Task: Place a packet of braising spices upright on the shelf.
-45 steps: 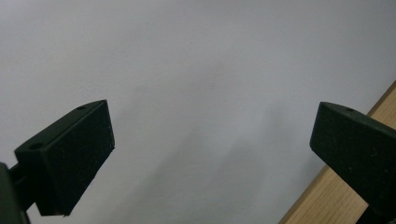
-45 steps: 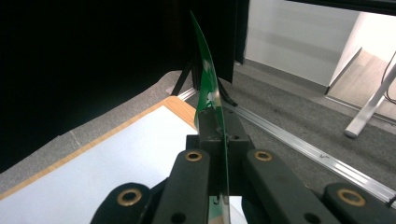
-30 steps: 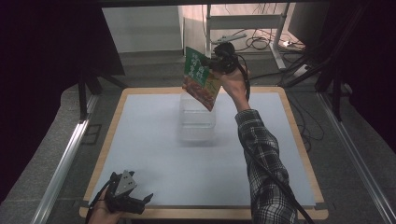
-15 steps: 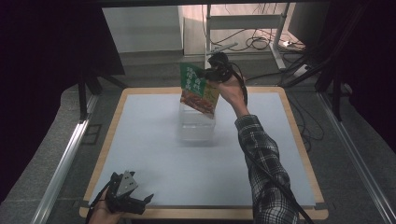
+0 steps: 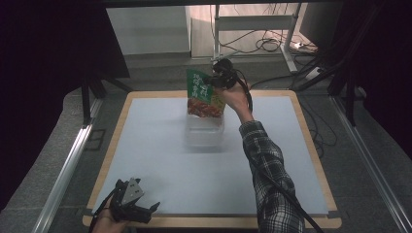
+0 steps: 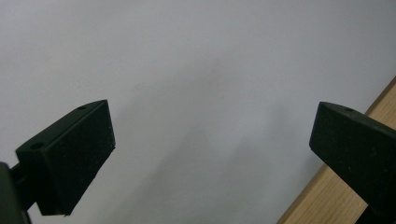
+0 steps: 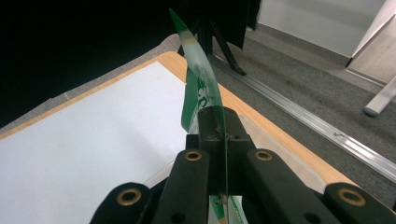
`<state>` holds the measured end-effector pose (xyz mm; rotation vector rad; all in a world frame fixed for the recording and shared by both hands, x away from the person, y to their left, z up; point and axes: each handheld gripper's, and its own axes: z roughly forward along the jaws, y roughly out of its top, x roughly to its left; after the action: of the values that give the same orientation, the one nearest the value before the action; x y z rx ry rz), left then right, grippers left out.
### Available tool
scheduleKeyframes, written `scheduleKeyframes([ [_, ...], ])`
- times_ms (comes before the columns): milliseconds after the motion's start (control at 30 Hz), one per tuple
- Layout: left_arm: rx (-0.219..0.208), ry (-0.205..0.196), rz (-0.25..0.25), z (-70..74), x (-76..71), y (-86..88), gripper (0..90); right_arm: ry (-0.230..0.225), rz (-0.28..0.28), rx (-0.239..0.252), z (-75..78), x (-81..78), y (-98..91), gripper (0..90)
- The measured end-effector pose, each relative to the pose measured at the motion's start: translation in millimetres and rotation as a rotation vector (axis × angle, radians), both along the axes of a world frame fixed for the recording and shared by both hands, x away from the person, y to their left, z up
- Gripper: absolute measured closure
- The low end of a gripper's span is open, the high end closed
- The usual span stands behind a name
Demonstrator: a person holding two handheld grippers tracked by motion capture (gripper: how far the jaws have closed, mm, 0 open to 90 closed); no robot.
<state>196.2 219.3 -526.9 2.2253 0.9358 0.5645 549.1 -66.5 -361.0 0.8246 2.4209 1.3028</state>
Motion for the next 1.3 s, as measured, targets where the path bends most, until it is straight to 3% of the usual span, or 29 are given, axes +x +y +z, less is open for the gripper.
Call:
scheduleKeyframes([
  [333,-0.005,-0.001,0.004,0.0,0.0,-0.2,0.0,-0.060,-0.003,-0.075,3.1,-6.1,5.1,66.8],
  [833,-0.013,0.000,0.007,0.3,0.3,1.1,0.0,-0.067,-0.024,-0.076,8.1,-10.8,5.5,37.4],
  [1300,-0.010,-0.002,0.007,0.3,0.4,0.9,0.0,-0.069,-0.033,-0.075,14.4,-18.2,-1.8,22.8],
])
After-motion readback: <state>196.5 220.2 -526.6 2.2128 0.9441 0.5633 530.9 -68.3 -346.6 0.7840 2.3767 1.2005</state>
